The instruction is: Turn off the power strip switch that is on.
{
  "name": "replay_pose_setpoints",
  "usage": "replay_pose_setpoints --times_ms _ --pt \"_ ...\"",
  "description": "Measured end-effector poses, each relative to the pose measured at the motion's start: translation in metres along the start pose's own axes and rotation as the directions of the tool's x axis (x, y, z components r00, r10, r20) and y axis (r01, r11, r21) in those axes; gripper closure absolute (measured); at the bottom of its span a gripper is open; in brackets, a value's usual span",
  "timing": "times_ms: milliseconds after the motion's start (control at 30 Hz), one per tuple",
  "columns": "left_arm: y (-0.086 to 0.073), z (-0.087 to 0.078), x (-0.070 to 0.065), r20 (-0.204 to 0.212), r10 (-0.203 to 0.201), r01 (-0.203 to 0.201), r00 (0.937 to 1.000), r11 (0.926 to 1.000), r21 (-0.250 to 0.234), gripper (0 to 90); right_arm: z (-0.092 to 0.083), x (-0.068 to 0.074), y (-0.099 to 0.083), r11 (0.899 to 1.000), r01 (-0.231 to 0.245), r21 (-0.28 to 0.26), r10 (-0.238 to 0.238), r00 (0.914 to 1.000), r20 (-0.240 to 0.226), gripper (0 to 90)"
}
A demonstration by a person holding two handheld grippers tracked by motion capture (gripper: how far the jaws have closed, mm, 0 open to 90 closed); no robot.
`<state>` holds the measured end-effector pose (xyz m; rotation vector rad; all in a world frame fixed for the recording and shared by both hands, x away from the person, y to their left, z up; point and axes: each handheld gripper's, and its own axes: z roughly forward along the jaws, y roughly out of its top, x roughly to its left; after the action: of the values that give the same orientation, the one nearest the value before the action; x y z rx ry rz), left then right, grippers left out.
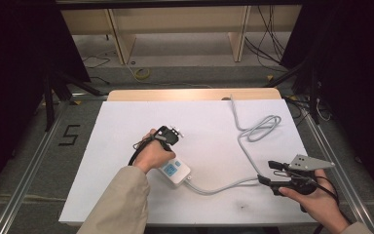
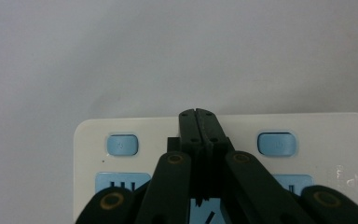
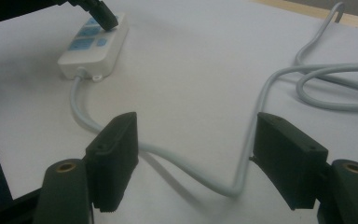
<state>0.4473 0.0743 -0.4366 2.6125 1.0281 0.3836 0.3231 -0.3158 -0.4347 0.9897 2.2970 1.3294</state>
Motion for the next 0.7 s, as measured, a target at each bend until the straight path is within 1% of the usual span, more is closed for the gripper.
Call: replay_pose_setpoints --times_ms 100,167,267,300,333,367,400,500,533,600,667,700 --pt "0.0 0.0 -0.0001 0.0 -0.001 0.001 1.0 1.0 -0.001 89.9 -0.0001 -0.0002 0.0 1.0 -0.002 -0.003 0.002 1.0 0.001 31.4" --pt "-0.0001 0.0003 -0.0007 0.001 -0.014 0.014 0.9999 0.9999 -0.006 89.9 -0.0001 -0.0002 0.0001 1.0 0.0 -0.003 0.0 1.0 0.0 31.4" --pt "0.0 -0.0002 -0.0008 0.0 -0.014 0.014 0.9999 0.9999 -0.007 89.9 -0.0003 -0.0002 0.0001 1.0 -0.001 -0.002 0.001 1.0 0.001 31.4" --pt "0.0002 -0.0018 -0.0004 -0.003 -0.019 0.019 0.9998 0.9995 -0.024 89.9 -0.0004 -0.0003 0.0002 1.0 -0.001 -0.002 0.001 1.0 0.001 31.4" --pt "0.0003 -0.0036 0.0002 0.006 -0.027 0.027 0.9996 0.9994 -0.022 89.9 -0.0006 -0.0003 0.0002 1.0 -0.002 -0.003 0.002 1.0 0.002 31.4" --pt "-0.0003 -0.0034 0.0007 0.013 -0.019 0.019 0.9997 0.9997 -0.014 89.9 -0.0006 -0.0002 0.0002 1.0 -0.001 -0.004 0.001 1.0 0.002 31.4" --pt "-0.001 -0.0033 0.0009 0.012 -0.024 0.024 0.9996 0.9995 -0.022 89.9 -0.0006 -0.0003 0.0002 1.0 -0.002 -0.004 0.002 1.0 0.002 31.4" --pt "-0.0017 -0.0035 0.0016 0.012 -0.026 0.026 0.9996 0.9994 -0.024 89.9 -0.0006 -0.0002 0.0003 1.0 -0.001 -0.004 0.001 1.0 0.001 31.4" --pt "-0.0019 -0.0034 0.0018 0.006 -0.027 0.027 0.9996 0.9992 -0.029 89.9 -0.0007 -0.0002 0.0003 1.0 -0.001 -0.004 0.001 1.0 0.001 31.4" --pt "-0.0022 -0.0044 0.0025 0.008 -0.033 0.034 0.9994 0.9985 -0.043 89.8 -0.0007 -0.0003 0.0003 1.0 -0.002 -0.005 0.002 1.0 0.001 31.4" --pt "-0.0022 -0.0063 0.0036 0.008 -0.039 0.039 0.9992 0.9971 -0.065 89.7 -0.0005 -0.0006 0.0002 1.0 -0.005 -0.007 0.005 1.0 0.0 31.4" --pt "-0.0023 -0.0075 0.0041 0.008 -0.047 0.047 0.9989 0.9949 -0.089 89.7 -0.0005 -0.0006 0.0002 1.0 -0.006 -0.007 0.006 1.0 -0.001 31.4"
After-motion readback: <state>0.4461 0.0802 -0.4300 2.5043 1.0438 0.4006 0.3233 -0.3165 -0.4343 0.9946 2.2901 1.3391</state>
